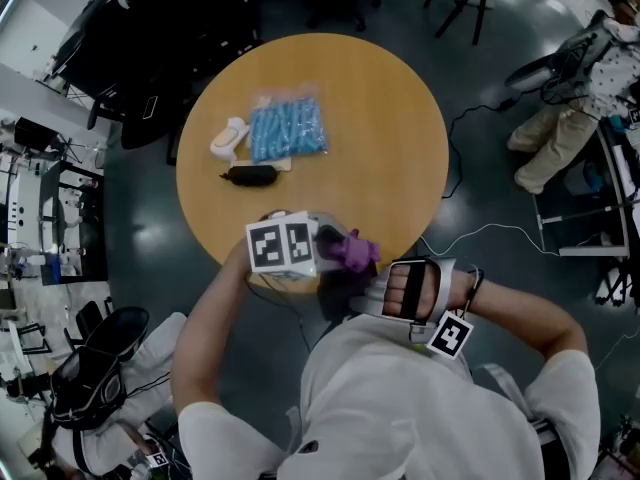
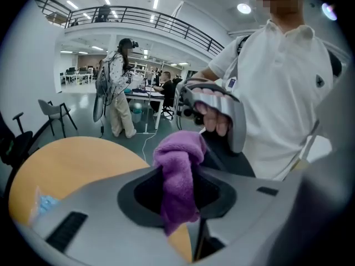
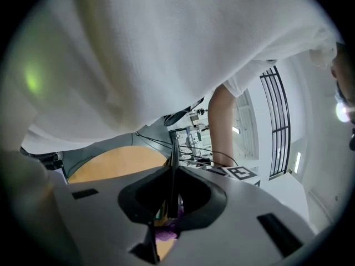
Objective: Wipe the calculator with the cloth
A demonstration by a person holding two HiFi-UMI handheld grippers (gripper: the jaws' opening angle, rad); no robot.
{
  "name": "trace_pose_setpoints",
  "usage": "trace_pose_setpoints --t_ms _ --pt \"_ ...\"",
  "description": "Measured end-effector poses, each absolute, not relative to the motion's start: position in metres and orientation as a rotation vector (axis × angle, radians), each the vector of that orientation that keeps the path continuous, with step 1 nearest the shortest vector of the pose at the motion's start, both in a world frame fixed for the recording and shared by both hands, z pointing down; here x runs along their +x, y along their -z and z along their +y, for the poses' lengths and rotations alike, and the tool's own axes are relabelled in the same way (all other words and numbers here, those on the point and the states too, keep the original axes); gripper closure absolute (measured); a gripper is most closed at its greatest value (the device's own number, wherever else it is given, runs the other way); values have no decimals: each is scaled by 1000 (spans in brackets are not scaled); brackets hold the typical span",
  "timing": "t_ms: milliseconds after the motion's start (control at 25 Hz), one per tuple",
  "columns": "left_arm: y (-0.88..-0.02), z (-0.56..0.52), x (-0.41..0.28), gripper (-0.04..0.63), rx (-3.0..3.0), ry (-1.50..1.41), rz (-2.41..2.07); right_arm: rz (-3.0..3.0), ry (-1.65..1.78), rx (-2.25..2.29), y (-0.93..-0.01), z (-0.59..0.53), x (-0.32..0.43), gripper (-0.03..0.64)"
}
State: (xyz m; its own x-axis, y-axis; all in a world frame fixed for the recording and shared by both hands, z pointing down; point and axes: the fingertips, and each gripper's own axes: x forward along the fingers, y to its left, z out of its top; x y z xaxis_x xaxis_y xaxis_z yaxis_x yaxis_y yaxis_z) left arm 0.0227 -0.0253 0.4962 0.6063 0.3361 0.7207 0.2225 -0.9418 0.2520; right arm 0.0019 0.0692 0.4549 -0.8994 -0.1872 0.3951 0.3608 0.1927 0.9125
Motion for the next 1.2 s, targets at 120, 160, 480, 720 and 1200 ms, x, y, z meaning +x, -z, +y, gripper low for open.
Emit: trace_pose_setpoints --t_ms 120,160,480,720,1200 --pt "-516 -26 17 483 2651 -1285 450 -2082 1735 -158 -448 71 2 565" --pt "-521 -26 16 483 2639 -1289 439 -2088 1729 -160 -447 72 2 565" --pt "-559 -25 12 483 2579 -1247 353 -2140 1681 -192 -437 86 7 565" --pt "-587 -32 2 483 2581 -1152 166 -2291 1523 -105 -415 79 8 565" --pt "-566 -55 -56 483 2678 -544 -931 -2786 -69 529 -464 -108 74 565"
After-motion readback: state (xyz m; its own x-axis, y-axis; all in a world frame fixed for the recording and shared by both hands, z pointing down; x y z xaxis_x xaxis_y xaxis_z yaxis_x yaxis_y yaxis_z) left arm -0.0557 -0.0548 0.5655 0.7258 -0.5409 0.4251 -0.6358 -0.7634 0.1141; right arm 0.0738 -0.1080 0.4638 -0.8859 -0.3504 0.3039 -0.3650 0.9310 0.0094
